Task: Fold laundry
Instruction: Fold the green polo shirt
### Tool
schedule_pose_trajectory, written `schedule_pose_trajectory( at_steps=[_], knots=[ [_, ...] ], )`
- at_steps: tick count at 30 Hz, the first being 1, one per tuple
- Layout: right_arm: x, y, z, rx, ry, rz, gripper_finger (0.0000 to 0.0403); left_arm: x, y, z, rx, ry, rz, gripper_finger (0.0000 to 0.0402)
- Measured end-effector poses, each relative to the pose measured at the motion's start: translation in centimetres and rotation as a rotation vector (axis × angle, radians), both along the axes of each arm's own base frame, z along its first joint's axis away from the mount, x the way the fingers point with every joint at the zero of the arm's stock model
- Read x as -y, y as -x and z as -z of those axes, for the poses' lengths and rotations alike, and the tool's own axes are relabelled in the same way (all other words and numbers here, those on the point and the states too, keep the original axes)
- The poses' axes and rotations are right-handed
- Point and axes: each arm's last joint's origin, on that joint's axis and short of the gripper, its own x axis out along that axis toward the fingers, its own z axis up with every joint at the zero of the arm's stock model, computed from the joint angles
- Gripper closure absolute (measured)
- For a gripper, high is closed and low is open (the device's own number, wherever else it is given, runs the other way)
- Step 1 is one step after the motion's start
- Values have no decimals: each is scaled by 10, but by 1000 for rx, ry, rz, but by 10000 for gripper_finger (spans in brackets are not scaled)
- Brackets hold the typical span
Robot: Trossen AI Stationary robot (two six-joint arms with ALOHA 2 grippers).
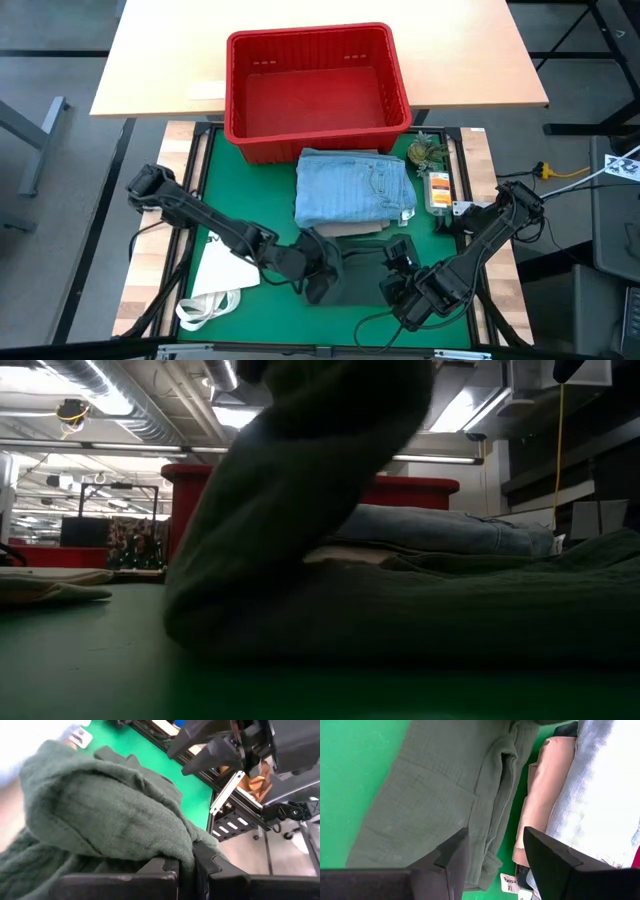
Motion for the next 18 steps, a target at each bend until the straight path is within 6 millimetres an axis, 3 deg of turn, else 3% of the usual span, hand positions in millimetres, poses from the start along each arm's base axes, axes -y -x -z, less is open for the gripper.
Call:
schedule_pose_trajectory(
  at_steps=[18],
  knots=[
    [0, 0, 0, -1, 0, -2, 217, -3, -52, 54, 119, 79, 41, 395]
  ],
)
